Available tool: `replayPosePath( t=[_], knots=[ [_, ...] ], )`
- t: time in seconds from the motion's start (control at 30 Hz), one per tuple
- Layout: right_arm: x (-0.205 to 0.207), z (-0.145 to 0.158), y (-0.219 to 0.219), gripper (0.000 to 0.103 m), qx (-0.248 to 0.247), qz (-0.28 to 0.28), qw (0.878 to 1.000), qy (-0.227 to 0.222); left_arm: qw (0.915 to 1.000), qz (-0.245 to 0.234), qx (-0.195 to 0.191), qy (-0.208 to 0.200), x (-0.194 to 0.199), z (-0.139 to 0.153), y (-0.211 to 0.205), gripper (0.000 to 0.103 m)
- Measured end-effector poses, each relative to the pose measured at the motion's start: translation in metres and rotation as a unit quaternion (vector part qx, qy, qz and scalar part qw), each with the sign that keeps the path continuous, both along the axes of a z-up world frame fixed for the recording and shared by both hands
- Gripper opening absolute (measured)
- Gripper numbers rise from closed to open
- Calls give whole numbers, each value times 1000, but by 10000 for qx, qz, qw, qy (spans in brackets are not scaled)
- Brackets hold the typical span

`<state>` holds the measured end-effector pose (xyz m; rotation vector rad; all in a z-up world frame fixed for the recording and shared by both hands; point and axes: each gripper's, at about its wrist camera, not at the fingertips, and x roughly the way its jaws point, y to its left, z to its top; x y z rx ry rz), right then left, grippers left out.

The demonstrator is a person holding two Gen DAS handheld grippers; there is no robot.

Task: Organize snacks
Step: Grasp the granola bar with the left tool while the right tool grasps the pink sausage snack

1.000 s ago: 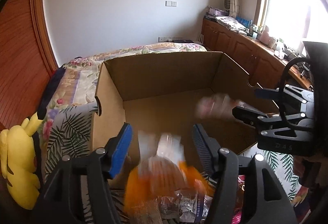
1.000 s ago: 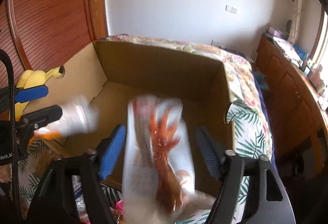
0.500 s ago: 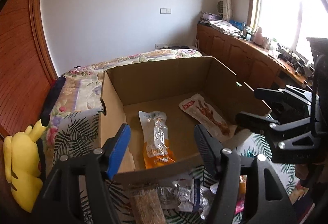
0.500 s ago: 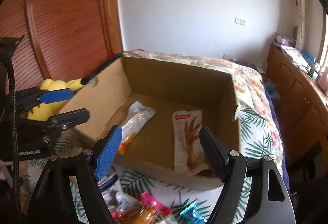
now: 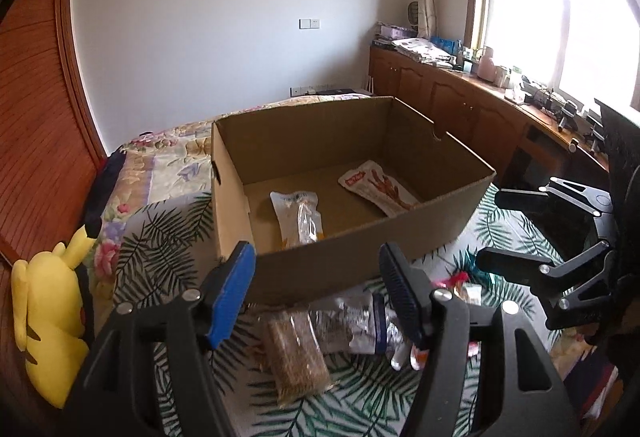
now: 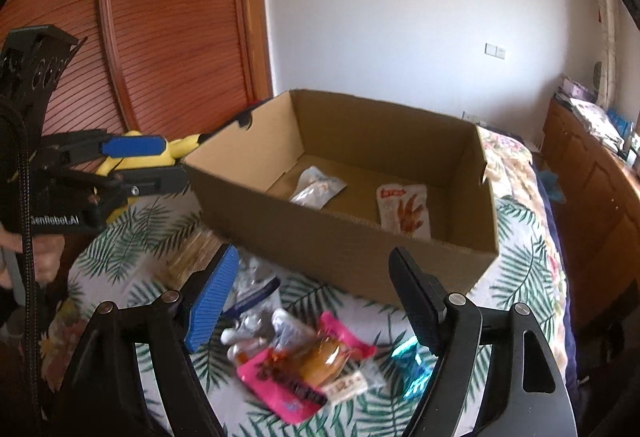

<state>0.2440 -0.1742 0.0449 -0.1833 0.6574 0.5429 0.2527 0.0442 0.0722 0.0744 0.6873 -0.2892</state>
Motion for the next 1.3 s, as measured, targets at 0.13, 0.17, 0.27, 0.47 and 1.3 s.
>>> replayPosePath(
  t=[0.13, 0.17, 0.27, 0.47, 1.3],
  knots=[
    [-12, -11, -1, 79, -85, 63, 9999, 33, 10000, -51, 33, -21, -14, -4, 4, 65],
    [-14, -15, -1, 79, -102, 69, 9999, 50, 10000, -71, 38, -23, -17, -6, 4, 65],
    [-17, -25, -3, 78, -101, 63, 9998, 151, 9999, -100, 53, -11, -25, -12, 5, 65],
    [-18, -51, -13, 75, -56, -10, 9991, 419, 9999, -92, 112, 62, -34, -30, 5, 65],
    [5, -110, -20, 74, -120, -704, 9936, 872, 9975, 229, -39, 661, -20, -108, 18, 65]
  ],
)
